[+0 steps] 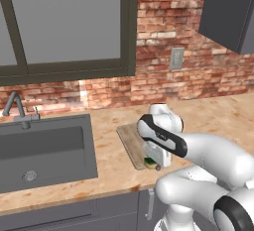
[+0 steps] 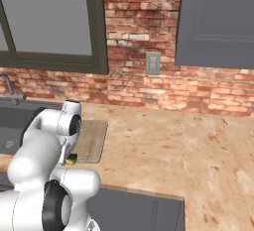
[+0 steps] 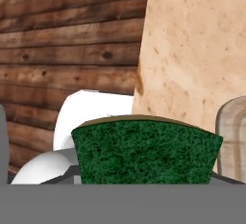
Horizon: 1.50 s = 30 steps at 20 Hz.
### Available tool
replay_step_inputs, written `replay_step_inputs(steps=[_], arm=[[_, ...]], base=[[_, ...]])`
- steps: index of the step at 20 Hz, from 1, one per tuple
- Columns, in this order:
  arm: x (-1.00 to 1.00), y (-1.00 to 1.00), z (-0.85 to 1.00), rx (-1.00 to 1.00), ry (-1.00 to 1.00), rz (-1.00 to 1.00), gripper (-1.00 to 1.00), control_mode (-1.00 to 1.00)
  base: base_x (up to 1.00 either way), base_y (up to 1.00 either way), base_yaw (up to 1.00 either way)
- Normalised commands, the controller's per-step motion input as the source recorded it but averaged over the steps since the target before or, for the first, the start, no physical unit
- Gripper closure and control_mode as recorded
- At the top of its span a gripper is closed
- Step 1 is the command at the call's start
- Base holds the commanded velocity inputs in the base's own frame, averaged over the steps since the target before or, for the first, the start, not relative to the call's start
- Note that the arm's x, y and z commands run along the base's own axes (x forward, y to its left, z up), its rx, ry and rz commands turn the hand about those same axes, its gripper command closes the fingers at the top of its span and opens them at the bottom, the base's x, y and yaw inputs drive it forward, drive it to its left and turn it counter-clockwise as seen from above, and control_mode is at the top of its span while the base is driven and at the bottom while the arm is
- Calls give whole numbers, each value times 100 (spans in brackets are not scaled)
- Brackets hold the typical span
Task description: Pick up the sponge from the counter and clean the cutting board by briefly scrubbing or pressing down on the cutting board. Once finished, release the sponge.
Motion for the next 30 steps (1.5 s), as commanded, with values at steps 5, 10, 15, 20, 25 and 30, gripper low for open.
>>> replay_step_inputs(steps=[5,10,15,20,25,30], arm=[[-21,14,35,-7,-17,-8,100,-100],[-1,24,-5,-12,-10,-9,100,-100],[11,21,-20,-11,0,-2,100,-100],[5,0,-20,-4,-5,0,100,-100],[9,0,-12,0,-1,0,100,-100],[14,0,-5,0,0,0,100,-100]], base=[[0,0,0],[0,0,0],[0,0,0],[0,0,0],[0,0,0],[0,0,0]])
